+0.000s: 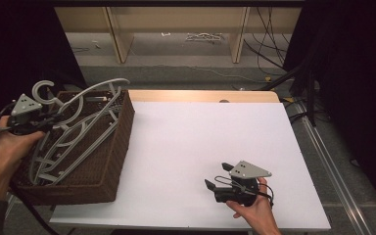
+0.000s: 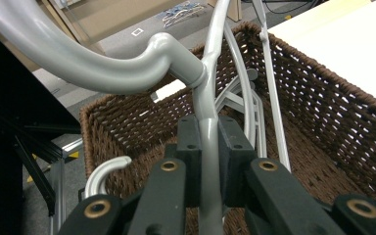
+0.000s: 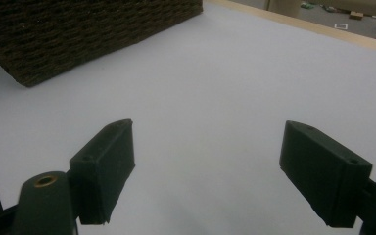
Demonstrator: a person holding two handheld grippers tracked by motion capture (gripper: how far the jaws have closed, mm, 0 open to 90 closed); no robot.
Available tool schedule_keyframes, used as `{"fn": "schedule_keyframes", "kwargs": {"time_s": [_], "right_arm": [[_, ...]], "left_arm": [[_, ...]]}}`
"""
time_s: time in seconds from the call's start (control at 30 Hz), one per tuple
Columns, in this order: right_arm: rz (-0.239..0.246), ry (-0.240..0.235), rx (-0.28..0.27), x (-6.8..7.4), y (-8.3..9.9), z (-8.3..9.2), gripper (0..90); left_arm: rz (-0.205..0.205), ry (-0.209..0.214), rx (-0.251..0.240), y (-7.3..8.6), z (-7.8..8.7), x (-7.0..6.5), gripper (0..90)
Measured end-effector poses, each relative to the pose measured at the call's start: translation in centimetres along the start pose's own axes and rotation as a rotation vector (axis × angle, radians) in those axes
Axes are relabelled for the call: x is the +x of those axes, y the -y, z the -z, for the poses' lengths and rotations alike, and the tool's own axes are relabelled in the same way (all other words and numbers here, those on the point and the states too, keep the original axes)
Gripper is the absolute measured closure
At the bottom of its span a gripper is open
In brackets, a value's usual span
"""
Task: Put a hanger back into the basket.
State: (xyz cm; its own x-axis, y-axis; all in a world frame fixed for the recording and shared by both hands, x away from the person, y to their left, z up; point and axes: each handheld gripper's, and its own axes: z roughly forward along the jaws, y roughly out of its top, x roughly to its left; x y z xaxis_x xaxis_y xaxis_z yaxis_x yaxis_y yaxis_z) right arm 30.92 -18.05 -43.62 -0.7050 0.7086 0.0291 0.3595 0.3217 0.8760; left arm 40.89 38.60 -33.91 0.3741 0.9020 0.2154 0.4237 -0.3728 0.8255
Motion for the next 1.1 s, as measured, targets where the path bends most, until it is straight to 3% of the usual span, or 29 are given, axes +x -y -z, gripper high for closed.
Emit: {"fn": "schedule_keyframes", "kwargs": {"time_s": [0.57,0.77,0.8,0.83,0.9,1.1], "right_arm": [[0.002,-0.002,0.005,0.0,0.0,0.0,21.8],[0.001,0.001,-0.001,0.1,0.0,-0.1,21.7],[0.002,-0.001,0.004,0.0,0.0,0.0,21.8],[0.003,-0.001,0.004,0.0,0.0,0.0,21.7],[0.003,-0.001,0.004,0.0,0.0,0.0,21.7],[0.004,-0.003,0.008,0.1,0.1,-0.1,21.7]], "left_arm": [[0.048,0.008,0.031,2.9,0.0,0.6,81.5],[0.028,0.023,0.081,3.1,-0.9,0.5,81.5],[0.000,0.025,0.105,3.1,-0.9,0.5,81.3],[0.017,0.021,0.096,3.2,-1.2,0.3,81.3],[0.000,0.027,0.126,3.3,-1.5,0.3,81.3],[0.008,0.032,0.175,4.6,-2.2,0.4,81.3]]}}
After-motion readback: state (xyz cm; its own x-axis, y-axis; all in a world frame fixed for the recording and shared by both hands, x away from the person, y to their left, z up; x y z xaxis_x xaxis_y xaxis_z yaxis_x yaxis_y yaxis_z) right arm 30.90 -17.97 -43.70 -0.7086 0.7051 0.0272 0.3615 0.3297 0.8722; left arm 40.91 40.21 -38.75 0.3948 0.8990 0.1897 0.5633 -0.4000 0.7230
